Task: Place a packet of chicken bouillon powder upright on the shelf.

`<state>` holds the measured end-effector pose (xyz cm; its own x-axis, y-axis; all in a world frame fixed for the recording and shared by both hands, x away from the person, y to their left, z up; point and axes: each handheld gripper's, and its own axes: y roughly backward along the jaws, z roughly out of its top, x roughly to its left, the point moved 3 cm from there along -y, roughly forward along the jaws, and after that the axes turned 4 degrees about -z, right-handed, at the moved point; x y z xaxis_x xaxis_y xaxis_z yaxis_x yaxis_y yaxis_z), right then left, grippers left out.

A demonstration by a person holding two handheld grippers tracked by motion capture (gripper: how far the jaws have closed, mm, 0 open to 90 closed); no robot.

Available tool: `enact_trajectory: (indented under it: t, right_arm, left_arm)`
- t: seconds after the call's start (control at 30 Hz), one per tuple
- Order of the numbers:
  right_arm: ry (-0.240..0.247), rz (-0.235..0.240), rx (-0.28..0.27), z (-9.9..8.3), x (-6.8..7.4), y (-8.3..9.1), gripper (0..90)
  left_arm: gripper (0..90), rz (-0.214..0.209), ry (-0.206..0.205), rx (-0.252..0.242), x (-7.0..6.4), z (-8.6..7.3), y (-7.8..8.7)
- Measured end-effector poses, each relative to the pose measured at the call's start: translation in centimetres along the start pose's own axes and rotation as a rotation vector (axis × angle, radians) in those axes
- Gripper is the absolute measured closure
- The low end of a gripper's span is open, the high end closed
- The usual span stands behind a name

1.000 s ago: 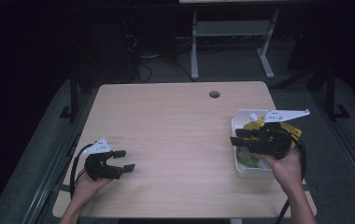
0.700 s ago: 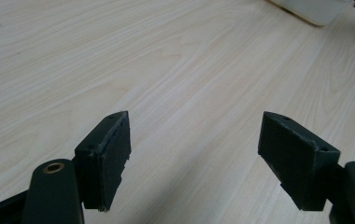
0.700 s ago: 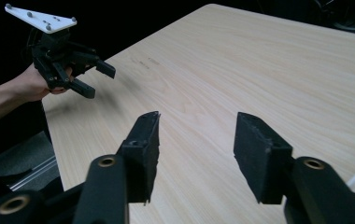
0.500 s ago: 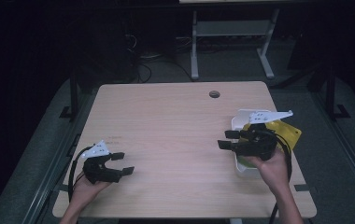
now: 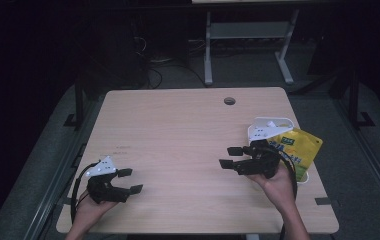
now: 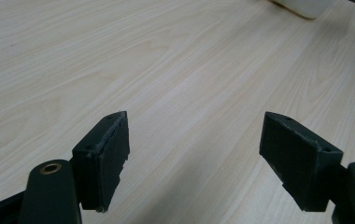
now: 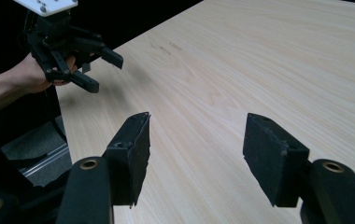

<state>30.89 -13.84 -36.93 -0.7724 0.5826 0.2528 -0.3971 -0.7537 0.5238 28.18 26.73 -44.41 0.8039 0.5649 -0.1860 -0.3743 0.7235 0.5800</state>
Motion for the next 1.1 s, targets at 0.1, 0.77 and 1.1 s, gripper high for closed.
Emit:
enact_trajectory:
  t: [0.1,0.77,1.1]
  right_arm:
    - [-0.001,0.006,0.008,-0.2,0.4,-0.7,38.5]
    - [0.015,0.021,0.075,-2.0,1.8,-5.4,33.3]
    - [0.021,0.022,0.109,-3.0,2.4,-7.6,30.8]
  left_arm:
    - [23.8,-0.005,0.002,0.007,0.0,-0.1,-0.1]
    - [24.0,-0.011,-0.003,0.036,0.1,-0.5,-0.5]
    - [23.9,-0.026,-0.015,0.045,-0.2,-0.3,-0.8]
